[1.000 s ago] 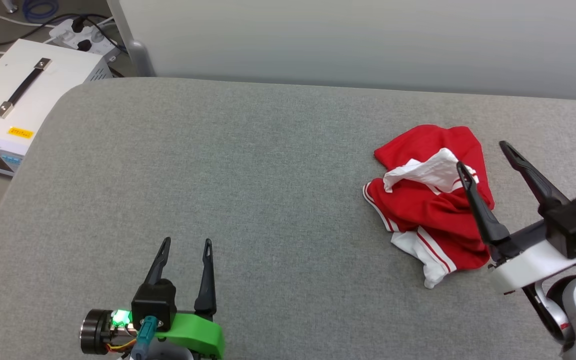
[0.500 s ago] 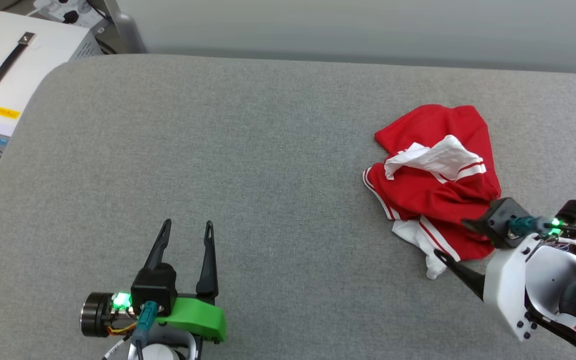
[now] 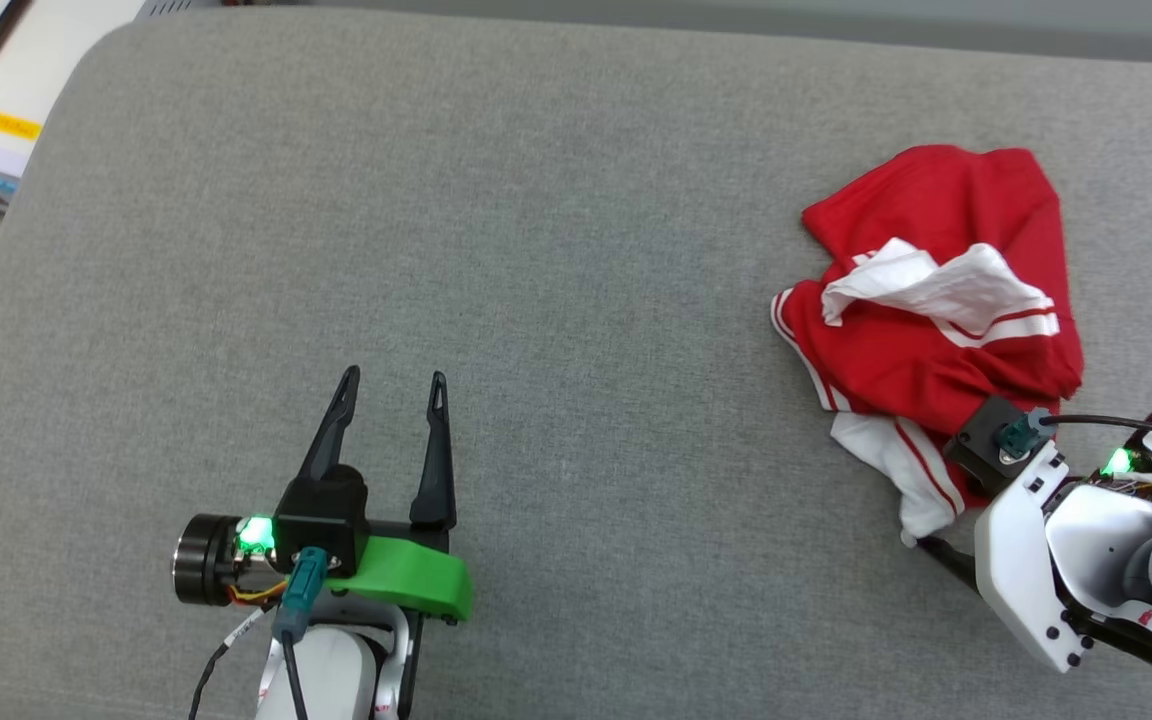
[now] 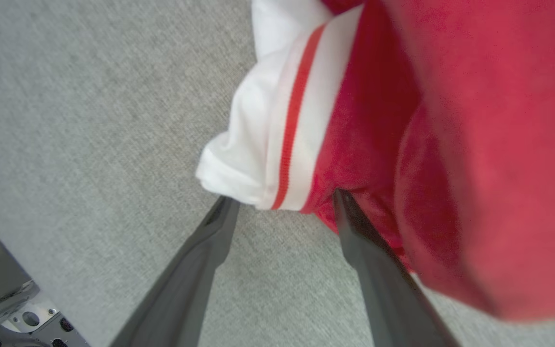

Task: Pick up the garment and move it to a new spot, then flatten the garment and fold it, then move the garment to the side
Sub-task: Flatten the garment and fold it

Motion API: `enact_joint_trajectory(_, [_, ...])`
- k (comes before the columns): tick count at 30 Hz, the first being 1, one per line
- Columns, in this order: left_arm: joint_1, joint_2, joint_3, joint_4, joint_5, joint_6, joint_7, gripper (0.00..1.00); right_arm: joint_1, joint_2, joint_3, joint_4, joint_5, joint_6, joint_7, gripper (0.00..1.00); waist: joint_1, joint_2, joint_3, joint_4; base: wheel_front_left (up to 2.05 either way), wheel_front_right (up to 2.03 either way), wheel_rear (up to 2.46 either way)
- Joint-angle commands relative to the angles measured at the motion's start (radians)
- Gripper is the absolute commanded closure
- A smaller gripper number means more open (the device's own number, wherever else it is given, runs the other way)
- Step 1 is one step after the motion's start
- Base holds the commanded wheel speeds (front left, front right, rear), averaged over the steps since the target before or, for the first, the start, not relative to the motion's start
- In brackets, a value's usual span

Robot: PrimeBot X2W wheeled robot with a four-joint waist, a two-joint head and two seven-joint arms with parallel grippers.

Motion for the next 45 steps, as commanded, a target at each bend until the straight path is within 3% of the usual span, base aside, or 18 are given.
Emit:
enact_joint_trajectory(1, [-0.02,-0.004,-0.002,-0.003,-0.005,0.005,-0.006,0.0,-0.012,0.013,0.015,0.034,0.014,-0.001,-0.012,0.0,-0.0001,0.0,0.053,0.038,0.0,0.0,0.0])
enact_joint_trajectory(6, [-0.03,-0.005,-0.01,0.003,-0.012,0.015,-0.006,0.0,-0.02,0.024,0.102,0.133,0.013,-0.001,-0.045,0.0,-0.0001,0.0,0.061,0.054,0.0,0.0,0.0])
enact_joint_trajectory(7, [-0.029,-0.005,-0.01,0.004,-0.013,0.017,-0.006,0.0,-0.022,0.027,0.113,0.146,0.014,-0.001,-0.055,0.36,-0.0001,0.0,0.057,0.053,0.0,0.0,0.0])
enact_joint_trajectory(8, [-0.026,-0.005,-0.008,0.007,-0.014,0.019,-0.006,0.0,-0.027,0.031,0.125,0.156,0.014,-0.001,-0.071,1.0,-0.0001,0.0,0.05,0.051,0.0,0.0,0.0])
enact_joint_trajectory(15, [-0.002,-0.005,0.006,0.016,-0.008,0.019,-0.006,0.0,-0.08,0.07,0.113,0.163,0.039,-0.001,-0.218,1.0,-0.0001,0.0,-0.008,0.017,0.0,0.0,0.0])
enact_joint_trajectory(24, [0.026,-0.006,0.016,0.021,0.002,0.009,-0.006,0.0,-0.11,0.096,-0.05,0.084,0.101,-0.001,-0.371,1.0,-0.0001,0.0,-0.077,-0.012,0.0,0.0,0.0])
enact_joint_trajectory(34, [0.042,-0.006,0.013,0.016,-0.006,0.012,-0.006,0.0,-0.104,0.139,-0.227,-0.011,0.101,-0.001,-0.434,1.0,-0.0001,0.0,-0.1,0.029,0.0,0.0,0.0])
enact_joint_trajectory(40, [0.037,-0.006,-0.001,0.011,-0.026,0.024,-0.006,0.0,-0.145,0.233,-0.201,-0.012,0.07,-0.001,-0.427,1.0,-0.0001,0.0,-0.079,0.076,0.0,0.0,0.0])
enact_joint_trajectory(41, [0.035,-0.006,-0.004,0.01,-0.03,0.027,-0.006,0.0,-0.159,0.254,-0.183,-0.004,0.062,-0.001,-0.425,1.0,-0.0001,0.0,-0.073,0.084,0.0,0.0,0.0])
enact_joint_trajectory(42, [0.027,-0.006,-0.011,0.009,-0.041,0.035,-0.006,0.0,-0.196,0.316,-0.131,0.032,0.048,-0.001,-0.426,1.0,-0.0001,0.0,-0.053,0.106,0.0,0.0,0.0])
enact_joint_trajectory(45, [0.018,-0.006,-0.018,0.008,-0.053,0.044,-0.006,0.0,-0.232,0.374,-0.045,0.094,0.024,-0.001,-0.424,1.0,-0.0001,0.0,-0.033,0.126,0.0,0.0,0.0])
